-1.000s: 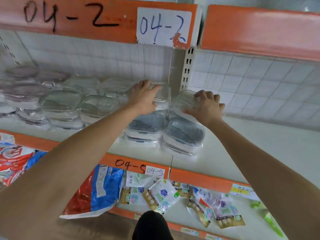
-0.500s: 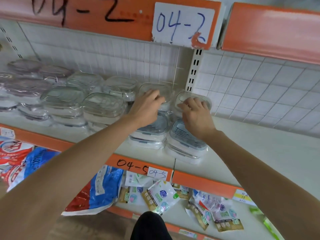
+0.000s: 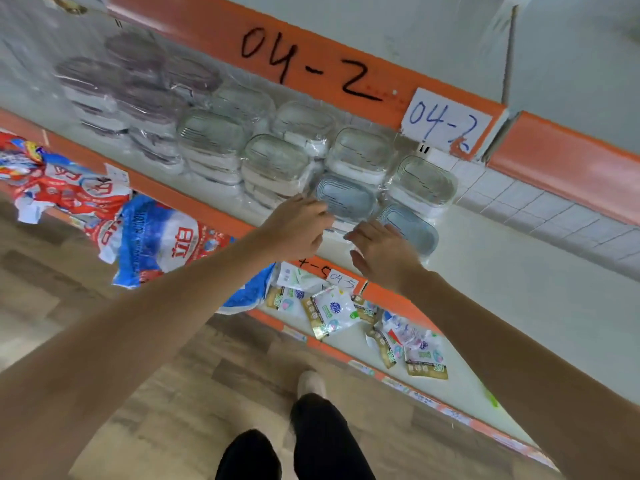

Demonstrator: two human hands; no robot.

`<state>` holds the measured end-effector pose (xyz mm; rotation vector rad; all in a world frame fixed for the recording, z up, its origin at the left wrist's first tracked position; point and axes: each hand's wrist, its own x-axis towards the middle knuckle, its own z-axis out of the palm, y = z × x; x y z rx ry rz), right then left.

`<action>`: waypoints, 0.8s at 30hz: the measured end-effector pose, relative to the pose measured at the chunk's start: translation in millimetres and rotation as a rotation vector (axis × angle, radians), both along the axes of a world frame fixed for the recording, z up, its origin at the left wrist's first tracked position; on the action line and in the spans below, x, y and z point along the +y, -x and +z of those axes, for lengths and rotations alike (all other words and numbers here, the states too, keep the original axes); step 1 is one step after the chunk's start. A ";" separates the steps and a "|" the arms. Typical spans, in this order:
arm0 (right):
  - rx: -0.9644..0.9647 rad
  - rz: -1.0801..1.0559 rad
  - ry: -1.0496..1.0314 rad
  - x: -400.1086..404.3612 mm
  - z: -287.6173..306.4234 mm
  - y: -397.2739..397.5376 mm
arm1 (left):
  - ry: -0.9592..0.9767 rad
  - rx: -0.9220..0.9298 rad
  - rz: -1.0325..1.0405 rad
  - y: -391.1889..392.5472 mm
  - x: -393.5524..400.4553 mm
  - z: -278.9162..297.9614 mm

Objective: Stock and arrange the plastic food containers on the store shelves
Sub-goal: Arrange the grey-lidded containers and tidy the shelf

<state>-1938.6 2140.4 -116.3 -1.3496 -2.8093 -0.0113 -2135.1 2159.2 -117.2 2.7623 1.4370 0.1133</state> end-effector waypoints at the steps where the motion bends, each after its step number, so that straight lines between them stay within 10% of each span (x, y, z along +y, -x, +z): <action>1: -0.020 -0.005 0.033 -4.9 5.7 4.0 | 0.017 0.004 0.007 5.6 -9.1 6.5; 24: 0.169 -0.062 -0.189 -111.5 232.0 -11.0 | -0.196 -0.034 -0.128 -6.6 -95.0 252.0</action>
